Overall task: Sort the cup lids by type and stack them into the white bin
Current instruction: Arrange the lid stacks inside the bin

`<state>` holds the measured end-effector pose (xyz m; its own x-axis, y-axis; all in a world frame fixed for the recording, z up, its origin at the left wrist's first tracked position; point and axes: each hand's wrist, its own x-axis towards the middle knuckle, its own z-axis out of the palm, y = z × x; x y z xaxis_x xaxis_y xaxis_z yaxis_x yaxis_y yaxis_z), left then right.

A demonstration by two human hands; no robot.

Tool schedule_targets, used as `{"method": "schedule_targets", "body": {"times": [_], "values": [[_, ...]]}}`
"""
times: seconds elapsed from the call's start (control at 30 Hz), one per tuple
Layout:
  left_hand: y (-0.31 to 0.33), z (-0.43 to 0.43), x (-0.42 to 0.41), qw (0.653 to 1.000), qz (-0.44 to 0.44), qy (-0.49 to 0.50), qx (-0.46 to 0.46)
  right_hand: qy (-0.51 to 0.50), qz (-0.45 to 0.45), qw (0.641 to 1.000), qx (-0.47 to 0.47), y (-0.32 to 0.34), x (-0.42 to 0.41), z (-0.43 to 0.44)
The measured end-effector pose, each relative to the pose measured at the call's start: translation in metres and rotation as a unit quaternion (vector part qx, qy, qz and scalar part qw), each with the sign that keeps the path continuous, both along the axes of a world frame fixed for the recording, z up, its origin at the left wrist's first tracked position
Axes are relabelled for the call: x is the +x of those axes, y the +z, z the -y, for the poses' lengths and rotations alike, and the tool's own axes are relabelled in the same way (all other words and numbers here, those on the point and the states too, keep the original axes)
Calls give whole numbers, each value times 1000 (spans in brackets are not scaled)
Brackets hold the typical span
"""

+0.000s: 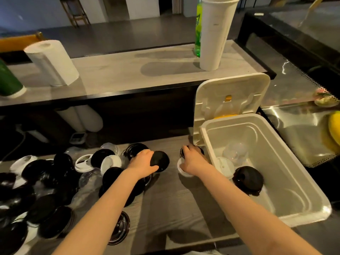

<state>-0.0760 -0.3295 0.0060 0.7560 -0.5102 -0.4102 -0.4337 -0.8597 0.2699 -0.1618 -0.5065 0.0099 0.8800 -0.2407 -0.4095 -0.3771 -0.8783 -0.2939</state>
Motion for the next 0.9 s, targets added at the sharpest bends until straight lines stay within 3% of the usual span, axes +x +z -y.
{"method": "schedule_targets", "body": {"times": [0.23, 0.37, 0.47, 0.6, 0.67, 0.73, 0.8, 0.9], "values": [[-14, 10, 12, 997, 16, -73, 26, -123, -77, 989, 3, -48, 9, -5], [-15, 20, 18, 996, 2, -94, -3, -123, 42, 991, -39, -60, -5, 2], [-12, 28, 25, 996, -1, -89, -32, -169, 122, 978, 13, -54, -3, 1], [0, 35, 36, 986, -39, -62, -153, -275, 268, 900, 205, -29, 6, -5], [8, 38, 39, 973, -69, -43, -217, -285, 295, 834, 370, -13, 4, -7], [13, 40, 39, 954, -120, -29, -273, -300, 261, 753, 525, 0, 1, -9], [16, 40, 36, 932, -157, -6, -327, -311, 228, 703, 597, 5, 0, -10], [15, 36, 36, 920, -158, 17, -359, -328, 219, 687, 611, 2, 0, -10]]}}
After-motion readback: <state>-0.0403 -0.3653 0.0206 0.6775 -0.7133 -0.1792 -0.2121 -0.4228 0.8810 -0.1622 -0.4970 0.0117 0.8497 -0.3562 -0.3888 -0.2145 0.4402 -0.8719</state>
